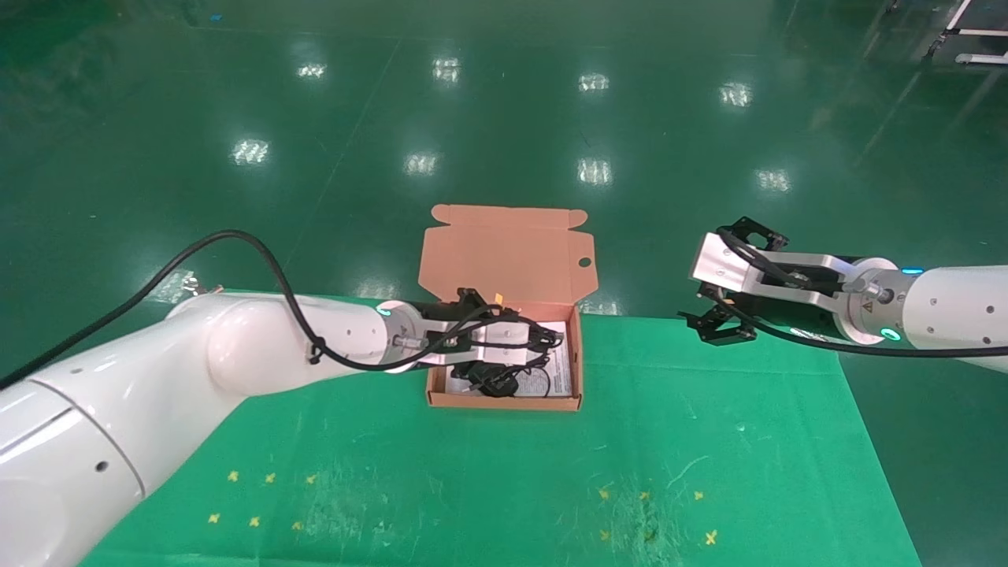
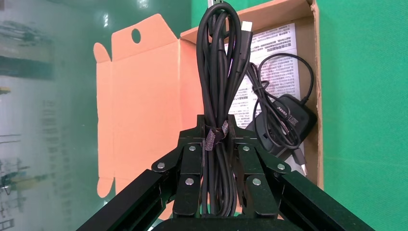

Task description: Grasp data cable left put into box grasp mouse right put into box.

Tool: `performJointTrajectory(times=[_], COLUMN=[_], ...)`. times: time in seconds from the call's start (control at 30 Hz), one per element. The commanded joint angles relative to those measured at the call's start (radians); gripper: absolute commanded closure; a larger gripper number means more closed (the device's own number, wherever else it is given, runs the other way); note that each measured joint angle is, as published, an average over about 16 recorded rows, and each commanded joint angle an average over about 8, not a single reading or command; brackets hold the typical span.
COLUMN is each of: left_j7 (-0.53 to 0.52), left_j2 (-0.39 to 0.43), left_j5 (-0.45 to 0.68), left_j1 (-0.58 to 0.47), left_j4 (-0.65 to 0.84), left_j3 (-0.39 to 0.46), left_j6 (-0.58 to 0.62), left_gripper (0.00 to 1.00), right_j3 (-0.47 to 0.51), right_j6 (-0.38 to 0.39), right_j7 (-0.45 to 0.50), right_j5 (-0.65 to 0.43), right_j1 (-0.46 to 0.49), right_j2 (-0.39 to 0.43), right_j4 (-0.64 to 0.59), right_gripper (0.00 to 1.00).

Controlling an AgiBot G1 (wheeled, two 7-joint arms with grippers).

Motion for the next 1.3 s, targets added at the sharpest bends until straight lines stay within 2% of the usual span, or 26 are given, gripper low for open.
performJointTrajectory(times=[0.03,0.53,0.8,1.07,1.3], left_j7=[-0.001,-0.001,-0.017,-0.022,-0.034], left_j2=[0.0,-0.026,-0.061,-0.076,-0.129], left_j5=[-0.006,0.002,0.0,-0.006,-0.082], left_j1=[-0.001,-0.005,-0.083,-0.137,-0.089], left_j4=[0.0,-0.026,-0.053,-0.059,-0.103], left_j3=[0.005,-0.01,-0.032,-0.052,-0.121], left_j6=[-0.002,0.002,-0.022,-0.03,0.042], left_gripper=[0.0,0.0,0.0,0.0,0.0], right_j3=[-0.001,0.005,0.026,0.028,0.099], right_j6=[0.001,0.002,-0.001,-0.044,-0.115], right_j7=[0.003,-0.009,-0.024,-0.03,-0.04], right_j5=[-0.004,0.006,-0.018,-0.062,0.006], right_j1=[0.0,0.004,0.063,0.101,0.05], right_j2=[0.003,-0.001,0.062,0.104,0.111], right_j4=[0.005,-0.005,0.063,0.114,0.126], right_gripper=[0.0,0.0,0.0,0.0,0.0])
